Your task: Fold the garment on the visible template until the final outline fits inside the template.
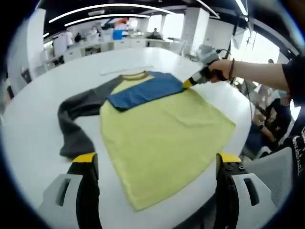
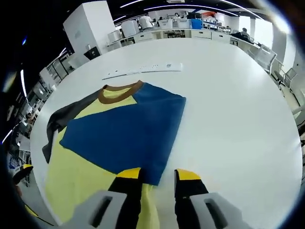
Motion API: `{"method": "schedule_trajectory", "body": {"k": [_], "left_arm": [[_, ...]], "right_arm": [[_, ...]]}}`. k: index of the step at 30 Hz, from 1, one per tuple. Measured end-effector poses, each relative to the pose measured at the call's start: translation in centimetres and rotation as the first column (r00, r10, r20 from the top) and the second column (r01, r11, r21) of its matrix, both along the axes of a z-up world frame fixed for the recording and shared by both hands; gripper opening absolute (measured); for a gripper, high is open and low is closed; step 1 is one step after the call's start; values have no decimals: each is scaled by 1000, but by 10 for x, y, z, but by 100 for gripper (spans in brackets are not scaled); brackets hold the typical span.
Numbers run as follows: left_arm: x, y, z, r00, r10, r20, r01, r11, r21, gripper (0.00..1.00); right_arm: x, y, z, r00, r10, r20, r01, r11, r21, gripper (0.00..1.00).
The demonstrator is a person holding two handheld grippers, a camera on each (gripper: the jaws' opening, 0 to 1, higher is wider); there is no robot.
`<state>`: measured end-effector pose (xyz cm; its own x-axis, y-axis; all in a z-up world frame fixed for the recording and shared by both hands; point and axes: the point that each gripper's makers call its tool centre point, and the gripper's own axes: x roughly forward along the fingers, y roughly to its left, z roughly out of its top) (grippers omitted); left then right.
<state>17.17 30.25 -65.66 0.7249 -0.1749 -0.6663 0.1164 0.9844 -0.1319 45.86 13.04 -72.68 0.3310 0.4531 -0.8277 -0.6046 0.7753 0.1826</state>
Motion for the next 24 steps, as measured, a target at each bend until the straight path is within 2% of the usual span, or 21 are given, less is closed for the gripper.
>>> {"method": "schedule_trajectory", "body": {"k": [6, 15, 24], "left_arm": [[-1, 1, 0, 1000, 7, 1, -7, 1000, 1, 99], [-3, 6, 3, 1000, 21, 1, -21, 1000, 8, 99], [-2, 8, 3, 999, 36, 4, -36, 999, 8, 99]], "right_arm": [[-4, 5, 0, 1000, 4, -8, -4, 1000, 2, 11], [-2, 3, -2, 1000, -3, 2, 3, 1000, -19, 2], [-1, 2, -2, 999, 41, -8, -41, 999, -14, 0]]}}
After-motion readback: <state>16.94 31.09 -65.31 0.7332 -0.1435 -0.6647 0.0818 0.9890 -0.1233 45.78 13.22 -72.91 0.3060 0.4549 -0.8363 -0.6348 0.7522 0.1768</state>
